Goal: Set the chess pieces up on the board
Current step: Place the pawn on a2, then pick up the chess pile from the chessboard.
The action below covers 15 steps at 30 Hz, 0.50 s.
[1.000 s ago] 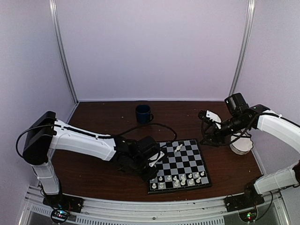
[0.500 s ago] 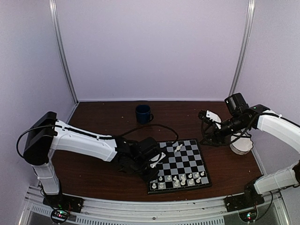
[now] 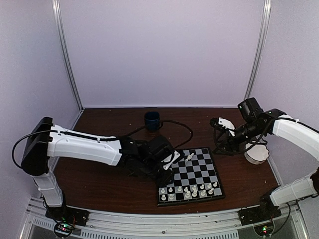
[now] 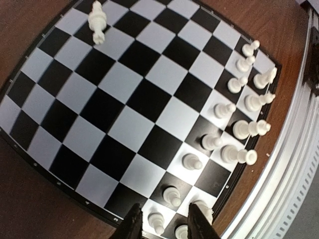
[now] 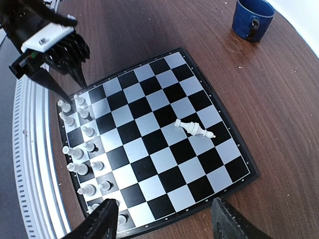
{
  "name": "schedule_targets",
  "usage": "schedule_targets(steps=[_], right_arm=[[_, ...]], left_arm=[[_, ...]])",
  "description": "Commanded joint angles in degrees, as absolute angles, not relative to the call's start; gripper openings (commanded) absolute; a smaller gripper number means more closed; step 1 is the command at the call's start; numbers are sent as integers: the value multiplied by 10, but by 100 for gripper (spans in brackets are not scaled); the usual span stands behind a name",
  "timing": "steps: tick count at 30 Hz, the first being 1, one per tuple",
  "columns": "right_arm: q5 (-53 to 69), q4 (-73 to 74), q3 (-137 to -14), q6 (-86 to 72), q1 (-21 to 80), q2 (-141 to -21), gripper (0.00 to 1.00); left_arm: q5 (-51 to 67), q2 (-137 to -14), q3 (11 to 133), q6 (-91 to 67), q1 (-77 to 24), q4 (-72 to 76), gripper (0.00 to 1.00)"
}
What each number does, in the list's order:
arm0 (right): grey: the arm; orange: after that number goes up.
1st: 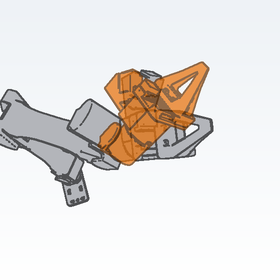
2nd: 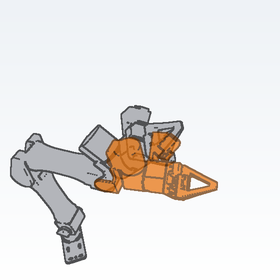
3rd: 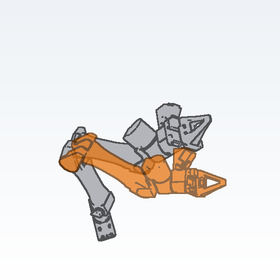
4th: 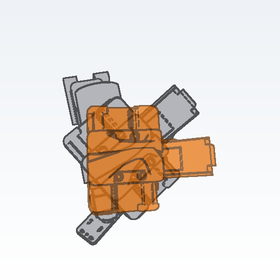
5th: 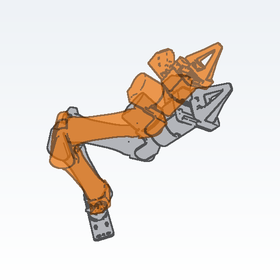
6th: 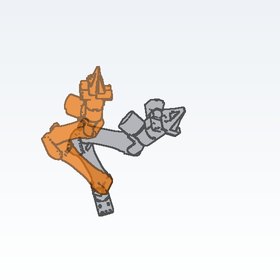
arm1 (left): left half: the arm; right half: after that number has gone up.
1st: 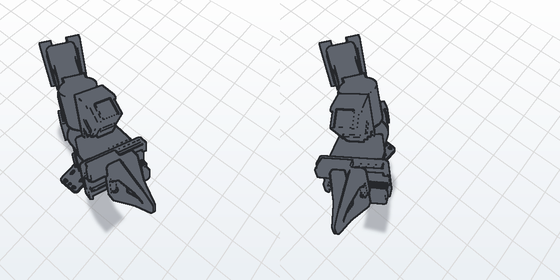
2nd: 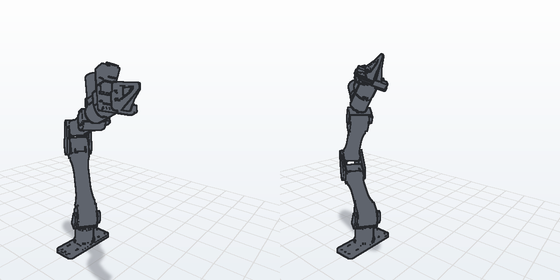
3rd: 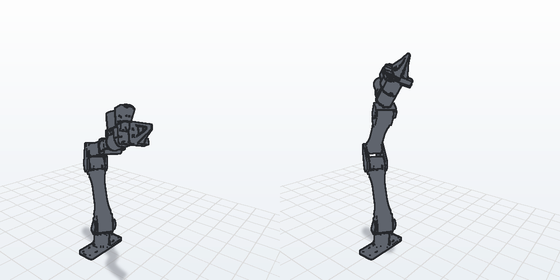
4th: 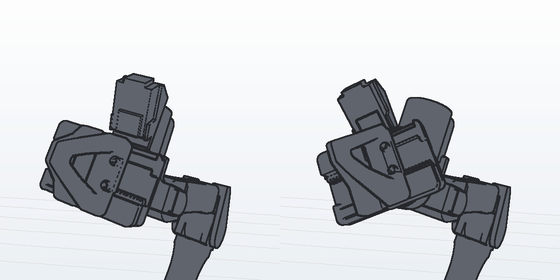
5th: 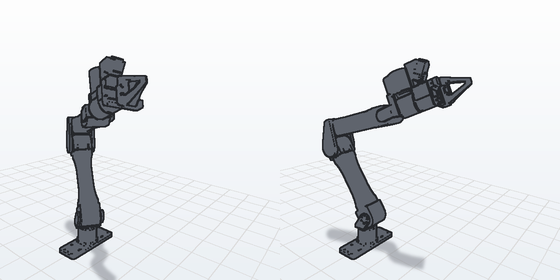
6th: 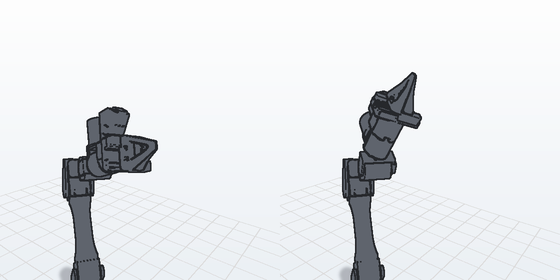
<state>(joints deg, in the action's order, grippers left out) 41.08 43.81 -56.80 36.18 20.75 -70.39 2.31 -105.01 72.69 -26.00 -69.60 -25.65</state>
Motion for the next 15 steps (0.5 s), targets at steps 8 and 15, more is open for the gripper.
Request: schedule_targets(steps=[8,15], right_arm=[[407,553,-728,505,209,-865,61],[330,569,-815,551,238,-1009,57]], left_arm=[[-116,-913,652,-314,-699,-137,36],[-125,-878,603,-356,-698,-68,37]])
